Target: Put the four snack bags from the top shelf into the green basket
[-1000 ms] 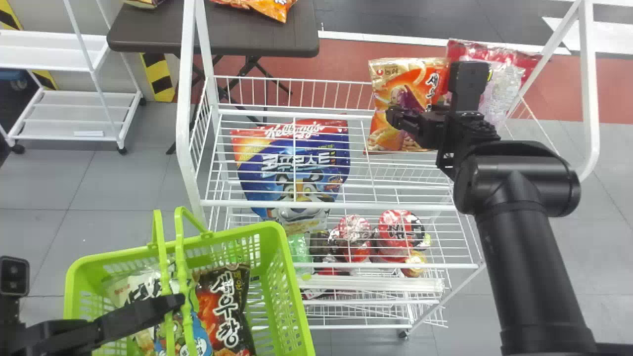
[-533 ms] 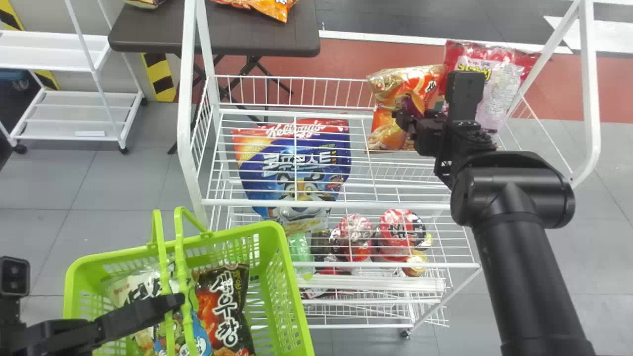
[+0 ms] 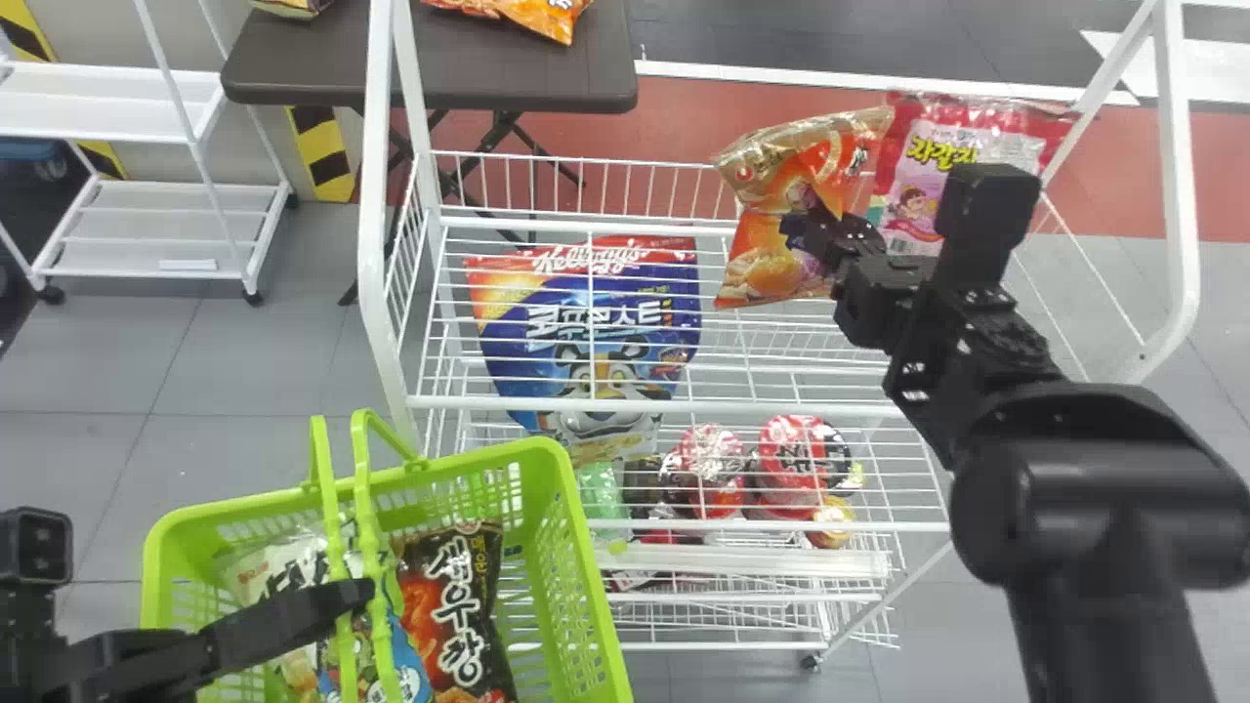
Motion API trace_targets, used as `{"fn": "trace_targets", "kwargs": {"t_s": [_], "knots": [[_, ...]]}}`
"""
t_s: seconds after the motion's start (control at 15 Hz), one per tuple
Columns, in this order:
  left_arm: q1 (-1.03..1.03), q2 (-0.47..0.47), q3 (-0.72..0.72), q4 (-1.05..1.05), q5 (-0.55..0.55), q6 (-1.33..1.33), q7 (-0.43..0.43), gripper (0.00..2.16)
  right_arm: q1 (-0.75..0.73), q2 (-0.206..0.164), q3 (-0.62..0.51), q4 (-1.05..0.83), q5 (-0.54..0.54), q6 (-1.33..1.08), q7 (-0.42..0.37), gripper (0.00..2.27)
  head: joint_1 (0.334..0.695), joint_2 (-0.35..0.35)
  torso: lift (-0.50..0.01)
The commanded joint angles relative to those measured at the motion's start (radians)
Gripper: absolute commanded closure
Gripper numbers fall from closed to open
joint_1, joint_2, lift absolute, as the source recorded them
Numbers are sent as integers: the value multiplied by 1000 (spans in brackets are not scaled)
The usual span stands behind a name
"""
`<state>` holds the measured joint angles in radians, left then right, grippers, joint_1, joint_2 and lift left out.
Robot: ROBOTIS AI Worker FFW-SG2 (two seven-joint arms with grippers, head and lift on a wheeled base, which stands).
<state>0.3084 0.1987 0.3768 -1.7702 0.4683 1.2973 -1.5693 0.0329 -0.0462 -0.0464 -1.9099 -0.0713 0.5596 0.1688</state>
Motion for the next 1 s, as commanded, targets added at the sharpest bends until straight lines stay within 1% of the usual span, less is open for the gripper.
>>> {"fn": "trace_targets", "kwargs": {"t_s": [0.0,0.13,0.27,0.33,0.53,0.6,0.87,0.93], "knots": [[0,-2,-1,0,-2,0,-11,2145,108,-1,26,-193,-81,105,15,2256,695,-63,0],[0,-2,-1,2,-2,0,-11,2145,200,-4,56,-337,-162,219,35,2256,695,-16,0],[0,-4,-1,2,-5,0,-11,2145,266,-7,86,-437,-229,326,46,2256,695,29,0],[0,-5,-1,2,-5,3,-11,2145,298,-9,114,-469,-254,363,46,2256,695,80,0],[-2,-4,-1,2,-5,3,-11,2145,338,-14,148,-488,-369,480,47,2256,695,157,0],[-2,-4,-1,2,-5,3,-11,2145,340,-14,151,-486,-403,523,47,2256,695,209,0],[-2,-1,-6,2,-5,3,-11,2145,371,-14,172,-463,-504,584,58,2256,695,295,0],[-3,1,-9,2,-3,3,-11,2145,369,-15,184,-448,-509,599,58,2256,695,314,0]]}}
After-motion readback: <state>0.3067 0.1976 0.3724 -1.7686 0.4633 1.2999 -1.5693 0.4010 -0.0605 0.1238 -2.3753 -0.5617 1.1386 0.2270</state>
